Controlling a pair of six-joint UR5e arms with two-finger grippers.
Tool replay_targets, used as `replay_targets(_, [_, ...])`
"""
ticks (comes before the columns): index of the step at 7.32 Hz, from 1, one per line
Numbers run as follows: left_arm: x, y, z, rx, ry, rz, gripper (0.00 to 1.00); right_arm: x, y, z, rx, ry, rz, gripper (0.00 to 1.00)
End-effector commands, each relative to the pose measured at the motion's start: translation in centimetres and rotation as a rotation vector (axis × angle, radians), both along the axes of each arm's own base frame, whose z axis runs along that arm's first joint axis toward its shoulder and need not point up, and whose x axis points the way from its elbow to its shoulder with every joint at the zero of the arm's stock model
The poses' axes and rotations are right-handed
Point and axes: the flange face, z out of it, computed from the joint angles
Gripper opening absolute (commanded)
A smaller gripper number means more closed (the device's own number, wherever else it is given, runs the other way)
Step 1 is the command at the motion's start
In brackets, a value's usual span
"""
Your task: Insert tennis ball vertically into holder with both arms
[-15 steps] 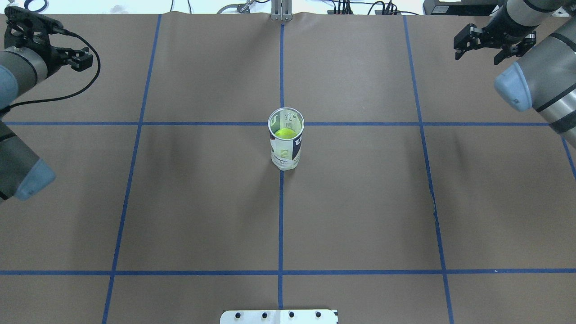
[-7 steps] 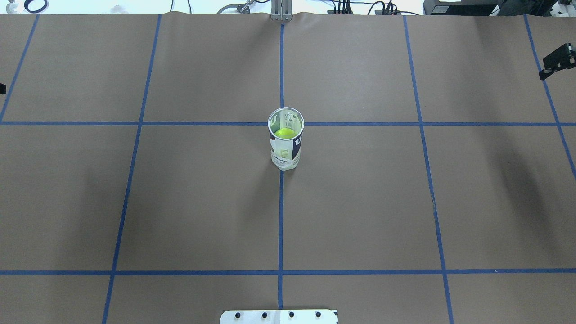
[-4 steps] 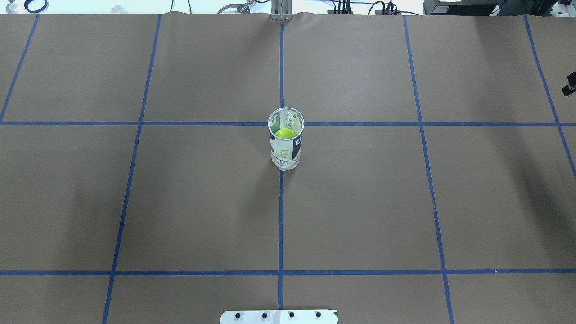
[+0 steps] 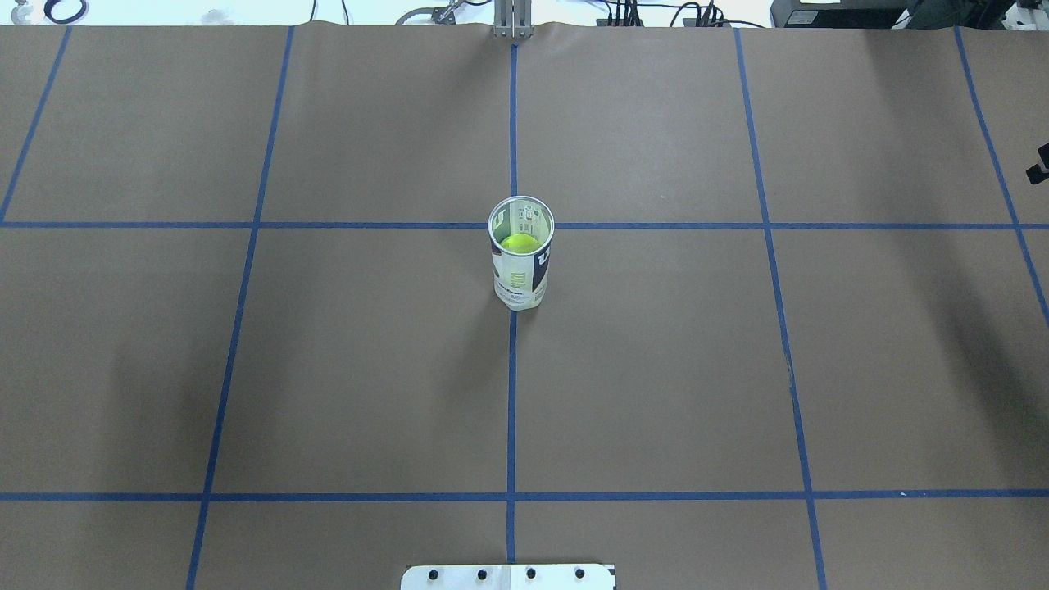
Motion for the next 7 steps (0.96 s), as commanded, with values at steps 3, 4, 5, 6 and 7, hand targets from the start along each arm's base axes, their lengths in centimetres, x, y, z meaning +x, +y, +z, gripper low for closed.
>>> replay_targets(3, [-3.6,0.5,4.9,-0.032,-0.055,0.052,0.99,0.0,-0.2,-0.5,0.012,0.003,-0.005,0.99])
replay_targets(4, [-3.7,0.6,5.1,-0.007,-0.069,0.074,0.99,0.1,-0.2,-0.2,0.007,0.007,-0.005,0.99])
replay_targets(5, [-3.7,0.6,5.5,0.003,-0.072,0.092,0.99,0.1,-0.3,-0.3,0.015,0.007,-0.010,0.99])
replay_targets(6, [-3.6,0.5,5.4,0.007,-0.070,0.093,0.99,0.1,-0.3,-0.6,0.020,0.007,-0.012,0.99])
replay_targets(7, [-3.6,0.6,5.3,0.005,-0.066,0.091,0.99,0.1,-0.4,-0.8,0.023,0.006,-0.011,0.99])
